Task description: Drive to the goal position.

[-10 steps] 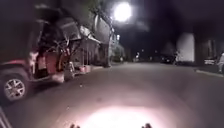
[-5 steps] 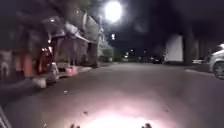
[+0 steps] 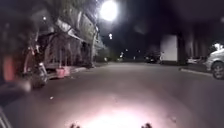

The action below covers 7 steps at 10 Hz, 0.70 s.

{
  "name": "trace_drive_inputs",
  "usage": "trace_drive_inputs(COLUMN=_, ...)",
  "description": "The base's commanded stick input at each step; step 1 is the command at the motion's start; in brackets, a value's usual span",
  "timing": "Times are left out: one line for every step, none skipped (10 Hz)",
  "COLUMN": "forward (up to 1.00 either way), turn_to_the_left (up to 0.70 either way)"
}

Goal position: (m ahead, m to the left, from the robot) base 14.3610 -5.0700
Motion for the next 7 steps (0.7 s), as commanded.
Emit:
trace_drive_inputs(forward=0.70, turn_to_the_left=0.00)
trace_drive_inputs(forward=0.70, turn_to_the_left=0.00)
trace_drive_inputs(forward=0.70, turn_to_the_left=0.00)
trace_drive_inputs(forward=0.70, turn_to_the_left=0.00)
trace_drive_inputs(forward=0.70, turn_to_the_left=0.00)
trace_drive_inputs(forward=0.70, turn_to_the_left=0.00)
trace_drive_inputs(forward=0.70, turn_to_the_left=0.00)
